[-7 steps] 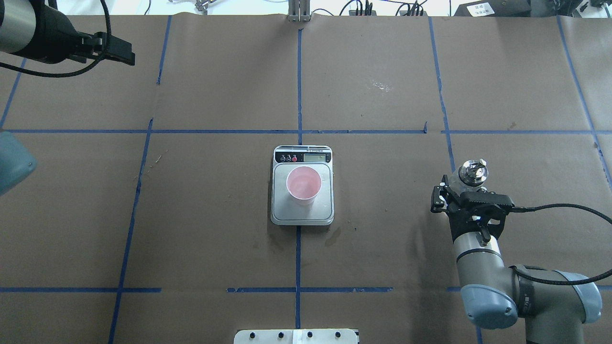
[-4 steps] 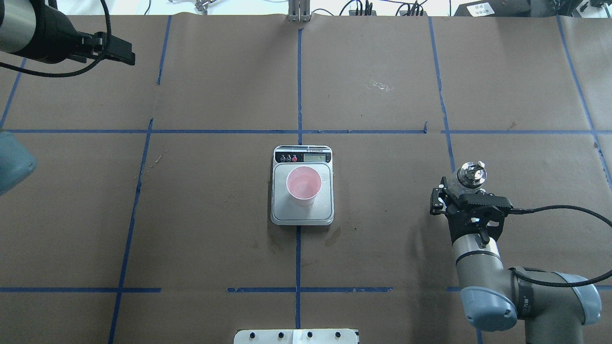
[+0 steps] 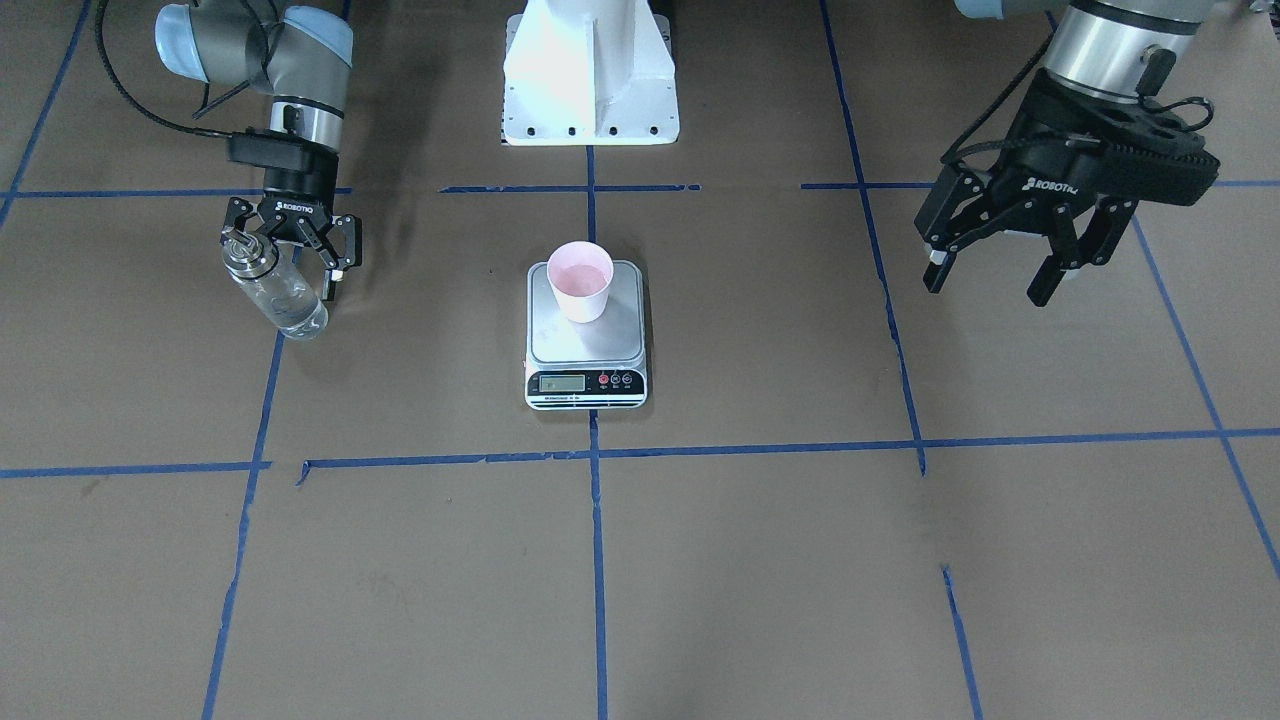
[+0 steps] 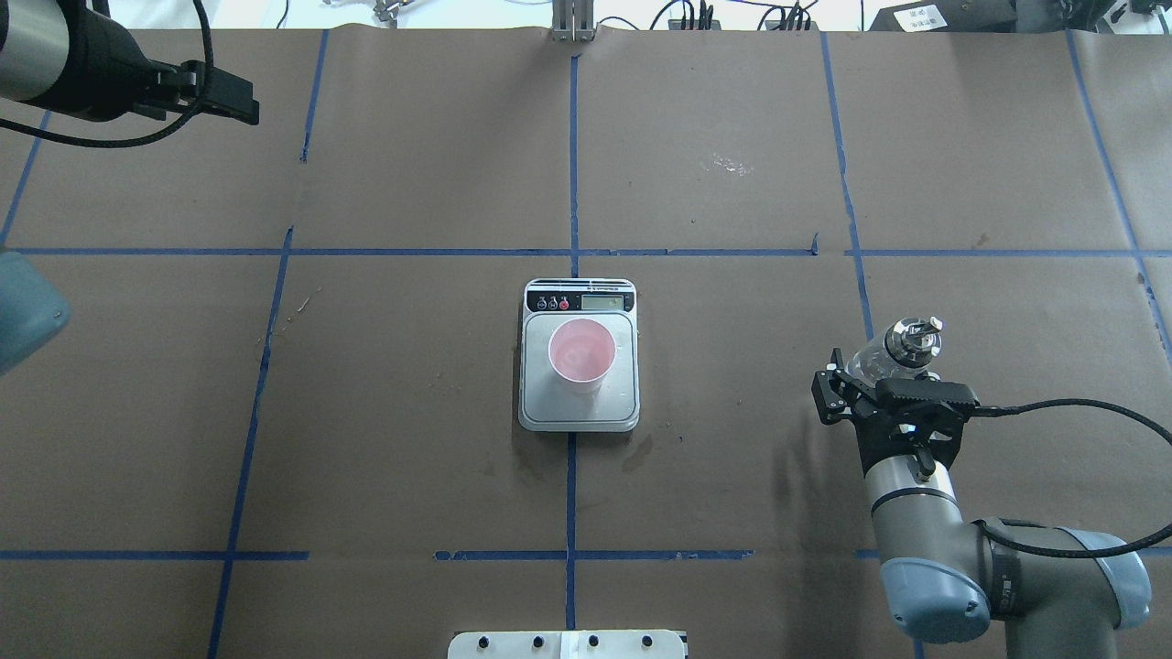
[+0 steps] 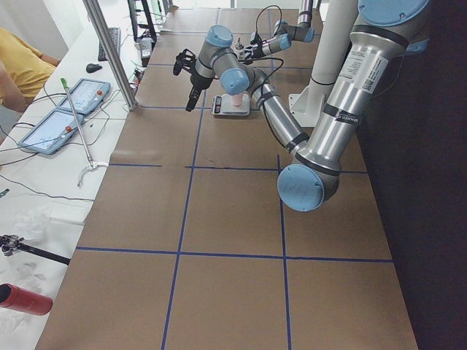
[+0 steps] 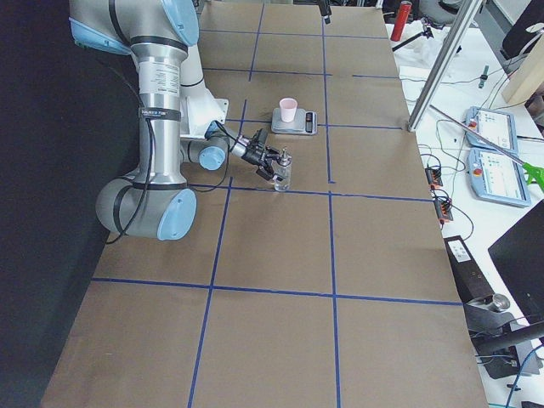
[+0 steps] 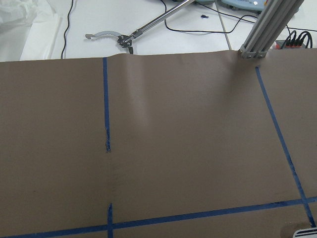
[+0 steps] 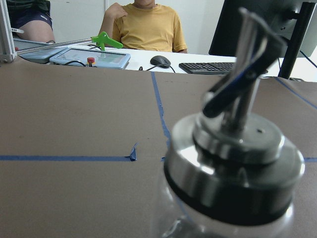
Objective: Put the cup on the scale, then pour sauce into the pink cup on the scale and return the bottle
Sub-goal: 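Lower the bottle to its spot on the table with the right gripper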
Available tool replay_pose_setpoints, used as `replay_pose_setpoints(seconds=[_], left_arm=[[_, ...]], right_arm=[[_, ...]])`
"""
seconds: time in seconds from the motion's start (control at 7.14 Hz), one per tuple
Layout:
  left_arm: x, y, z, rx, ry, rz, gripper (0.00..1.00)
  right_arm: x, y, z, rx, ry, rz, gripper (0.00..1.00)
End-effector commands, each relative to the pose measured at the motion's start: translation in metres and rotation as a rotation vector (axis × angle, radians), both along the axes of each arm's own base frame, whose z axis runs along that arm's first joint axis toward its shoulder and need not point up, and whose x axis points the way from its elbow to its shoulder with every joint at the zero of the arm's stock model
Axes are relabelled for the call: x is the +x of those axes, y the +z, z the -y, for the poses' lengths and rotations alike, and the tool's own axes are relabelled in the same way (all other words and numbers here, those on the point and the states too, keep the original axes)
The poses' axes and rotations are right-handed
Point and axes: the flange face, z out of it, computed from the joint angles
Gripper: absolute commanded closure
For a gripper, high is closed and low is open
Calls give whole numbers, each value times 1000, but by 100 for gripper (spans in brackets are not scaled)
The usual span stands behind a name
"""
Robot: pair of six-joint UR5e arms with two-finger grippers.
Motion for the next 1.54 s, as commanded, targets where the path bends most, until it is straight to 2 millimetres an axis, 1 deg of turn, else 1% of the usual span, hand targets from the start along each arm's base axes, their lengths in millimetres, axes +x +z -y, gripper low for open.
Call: replay_pose_setpoints(seconds=[0.0, 0.28, 0.42, 0.56, 0.7, 0.84, 0.98, 1.12, 1.26, 1.4], left_arm=[[0, 0, 0, -1, -1, 2, 0], [0, 0, 0, 1, -1, 1, 0], [0, 1, 0, -2, -1, 2, 0], [0, 2, 1, -5, -1, 4, 0], [3, 5, 3, -13, 3, 7, 0], [4, 5, 4, -13, 3, 7, 0], [4, 9, 5, -19, 4, 12, 0], [9, 18, 11, -29, 10, 27, 0], [13, 25, 17, -29, 15, 31, 0], [15, 33, 21, -35, 15, 37, 0]], right_arm=[[1, 2, -19, 10, -26, 5, 0], [10, 9, -46, 17, -62, 12, 0], [20, 15, -61, 10, -90, 8, 0], [34, 22, -67, -3, -112, -9, 0], [39, 30, -68, -34, -128, -23, 0], [57, 40, -70, -70, -146, -46, 0], [68, 45, -73, -115, -170, -58, 0], [70, 47, -74, -155, -189, -59, 0], [82, 49, -67, -200, -195, -66, 0], [95, 49, -54, -242, -246, -78, 0]])
